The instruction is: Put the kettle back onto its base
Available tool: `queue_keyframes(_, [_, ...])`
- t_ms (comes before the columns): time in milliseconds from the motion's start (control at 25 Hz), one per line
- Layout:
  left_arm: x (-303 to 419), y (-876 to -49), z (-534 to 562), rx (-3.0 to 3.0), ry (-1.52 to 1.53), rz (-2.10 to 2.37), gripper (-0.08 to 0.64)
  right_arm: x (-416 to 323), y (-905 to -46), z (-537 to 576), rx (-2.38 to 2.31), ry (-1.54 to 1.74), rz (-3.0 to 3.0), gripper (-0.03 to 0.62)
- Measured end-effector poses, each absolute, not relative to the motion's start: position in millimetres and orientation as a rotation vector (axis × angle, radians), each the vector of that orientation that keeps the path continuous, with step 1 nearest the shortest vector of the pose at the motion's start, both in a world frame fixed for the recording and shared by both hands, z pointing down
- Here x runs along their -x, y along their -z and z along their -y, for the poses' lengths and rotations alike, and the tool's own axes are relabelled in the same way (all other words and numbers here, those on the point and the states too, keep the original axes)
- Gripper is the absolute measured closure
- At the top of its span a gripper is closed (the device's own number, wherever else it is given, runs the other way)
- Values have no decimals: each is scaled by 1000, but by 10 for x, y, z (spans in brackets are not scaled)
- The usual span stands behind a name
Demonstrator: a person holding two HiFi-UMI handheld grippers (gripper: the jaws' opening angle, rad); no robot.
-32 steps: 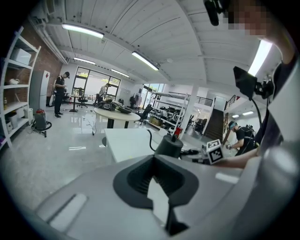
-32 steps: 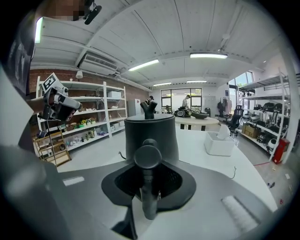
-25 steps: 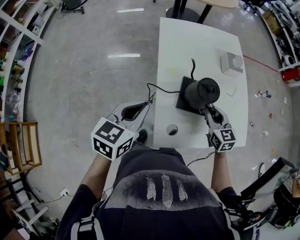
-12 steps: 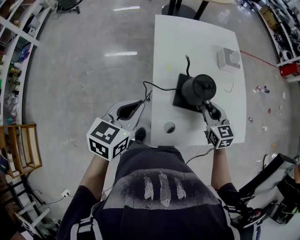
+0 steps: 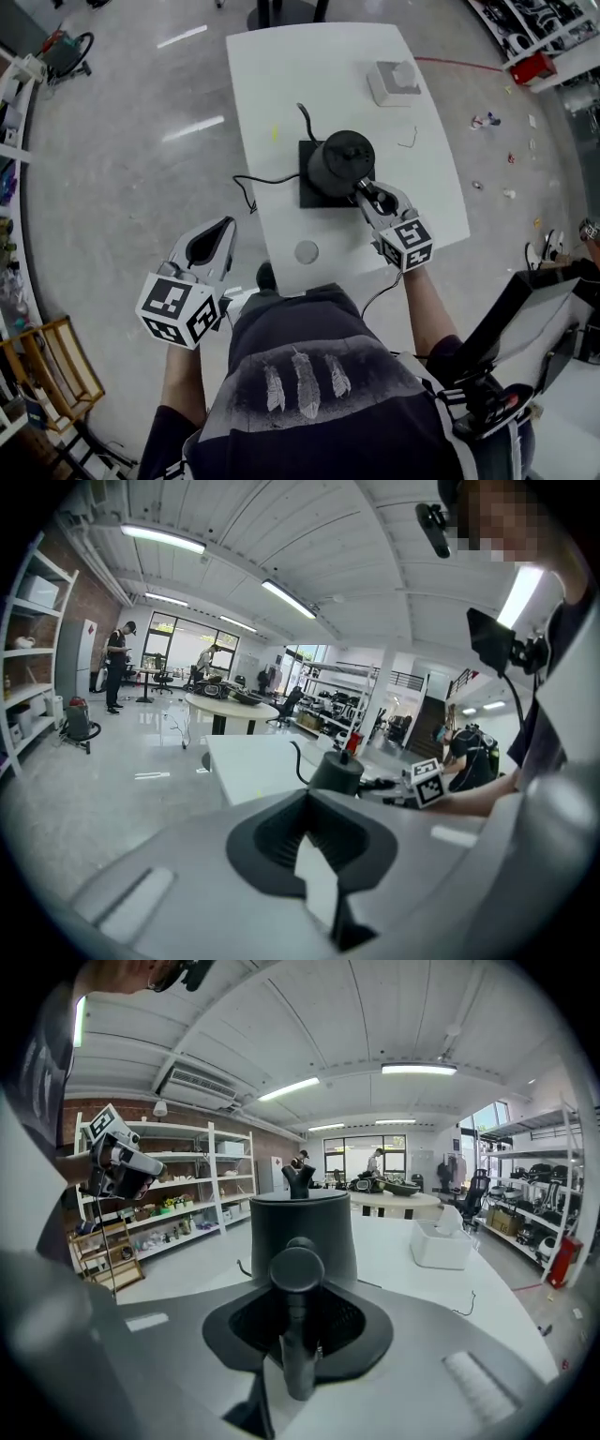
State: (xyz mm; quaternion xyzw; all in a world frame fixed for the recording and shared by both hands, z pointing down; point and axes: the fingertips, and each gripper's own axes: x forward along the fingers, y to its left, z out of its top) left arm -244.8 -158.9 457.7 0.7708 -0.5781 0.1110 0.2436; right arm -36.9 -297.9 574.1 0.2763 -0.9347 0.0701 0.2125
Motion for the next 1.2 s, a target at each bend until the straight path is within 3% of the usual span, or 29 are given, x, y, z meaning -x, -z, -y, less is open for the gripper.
queue_keyframes(160, [2409,-4620,1638,-2116,-306,1565,560,338,-5817,2990,-745,-258,2563,503])
queue_keyframes(240, [2388,-4628,1683,-2127,-303,1556,560,301,-5895,2991,-729,-342,2530,310])
queue_keyframes(440, [2272,-4614,1825,-2185,-293,1514,560,95,-5762,3134,-869,-355,2541,176])
queue_keyframes(1200, [2603,-4669,1553,-2313,-247,1345,560,351,-4773,2514,-1060,-197,2604,160])
